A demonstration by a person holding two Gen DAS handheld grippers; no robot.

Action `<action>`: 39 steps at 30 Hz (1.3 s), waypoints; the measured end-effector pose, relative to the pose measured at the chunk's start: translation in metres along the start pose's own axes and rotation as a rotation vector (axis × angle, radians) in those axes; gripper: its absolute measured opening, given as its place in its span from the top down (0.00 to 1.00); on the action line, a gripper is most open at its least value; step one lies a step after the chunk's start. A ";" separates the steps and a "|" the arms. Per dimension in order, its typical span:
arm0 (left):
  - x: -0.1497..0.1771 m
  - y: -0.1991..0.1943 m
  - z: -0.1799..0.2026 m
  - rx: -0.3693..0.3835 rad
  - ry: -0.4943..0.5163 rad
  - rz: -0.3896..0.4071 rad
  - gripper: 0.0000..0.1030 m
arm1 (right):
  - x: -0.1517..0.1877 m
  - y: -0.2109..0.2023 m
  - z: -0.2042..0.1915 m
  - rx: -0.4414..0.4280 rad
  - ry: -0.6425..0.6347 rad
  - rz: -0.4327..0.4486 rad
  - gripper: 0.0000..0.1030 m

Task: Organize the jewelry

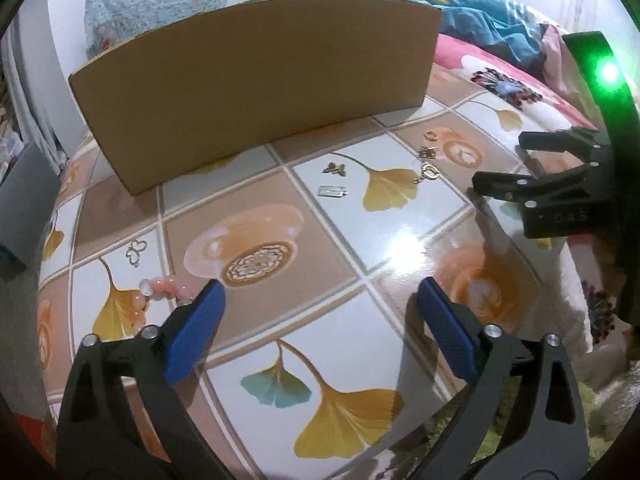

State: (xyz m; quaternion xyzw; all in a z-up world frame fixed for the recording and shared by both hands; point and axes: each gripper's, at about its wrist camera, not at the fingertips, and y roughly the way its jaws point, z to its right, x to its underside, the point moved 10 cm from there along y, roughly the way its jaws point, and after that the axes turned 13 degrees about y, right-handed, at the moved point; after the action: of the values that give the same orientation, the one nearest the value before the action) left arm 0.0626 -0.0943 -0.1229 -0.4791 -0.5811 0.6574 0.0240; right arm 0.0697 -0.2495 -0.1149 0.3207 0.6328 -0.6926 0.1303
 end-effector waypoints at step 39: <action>0.003 -0.008 -0.127 -0.099 -0.162 -0.021 0.63 | -0.009 -0.026 -0.142 -0.551 -0.107 -0.028 0.45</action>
State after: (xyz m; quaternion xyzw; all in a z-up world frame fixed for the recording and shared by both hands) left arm 0.1398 0.0044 -0.1014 -0.4188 -0.6177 0.6644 -0.0400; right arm 0.1016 -0.1108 -0.0880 0.2272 0.7939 -0.5121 0.2363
